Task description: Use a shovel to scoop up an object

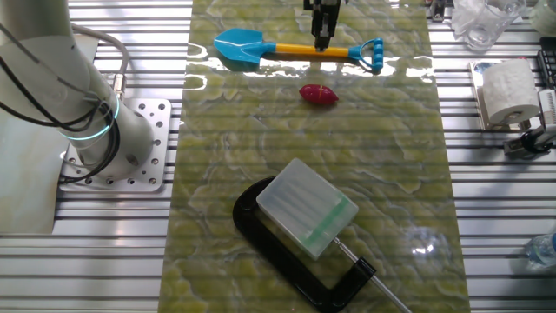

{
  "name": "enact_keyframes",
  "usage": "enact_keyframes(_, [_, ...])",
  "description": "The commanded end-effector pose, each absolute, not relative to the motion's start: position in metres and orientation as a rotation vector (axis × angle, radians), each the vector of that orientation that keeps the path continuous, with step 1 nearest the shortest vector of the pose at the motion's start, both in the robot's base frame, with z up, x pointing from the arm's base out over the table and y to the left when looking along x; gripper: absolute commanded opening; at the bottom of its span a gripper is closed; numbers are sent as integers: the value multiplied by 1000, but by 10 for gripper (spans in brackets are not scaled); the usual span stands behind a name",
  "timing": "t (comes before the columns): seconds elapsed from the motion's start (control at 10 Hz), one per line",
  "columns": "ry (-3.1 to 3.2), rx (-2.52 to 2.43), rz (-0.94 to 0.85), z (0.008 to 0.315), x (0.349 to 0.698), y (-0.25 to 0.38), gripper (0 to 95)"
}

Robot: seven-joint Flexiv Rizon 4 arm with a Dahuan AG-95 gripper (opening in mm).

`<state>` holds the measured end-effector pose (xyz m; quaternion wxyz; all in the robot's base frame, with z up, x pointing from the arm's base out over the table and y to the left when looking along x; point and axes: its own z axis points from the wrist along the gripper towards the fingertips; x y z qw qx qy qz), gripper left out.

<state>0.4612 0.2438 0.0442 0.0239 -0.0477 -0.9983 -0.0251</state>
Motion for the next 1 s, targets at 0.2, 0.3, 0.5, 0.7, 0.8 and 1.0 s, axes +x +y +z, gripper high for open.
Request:
enact_keyframes(0.2, [-3091,-110,-32,40,461,243,190])
enact_keyframes(0.3, [-3093,-103,-31,39,460,243,190])
enact_keyframes(0.5, [-3111,-81,-23,37,456,243,190])
enact_keyframes(0.7, [-3108,-88,-17,35,454,244,190])
enact_keyframes(0.8, [-3114,-77,-1,33,453,246,380])
enact_keyframes(1.0, [-3112,-64,14,32,452,249,380])
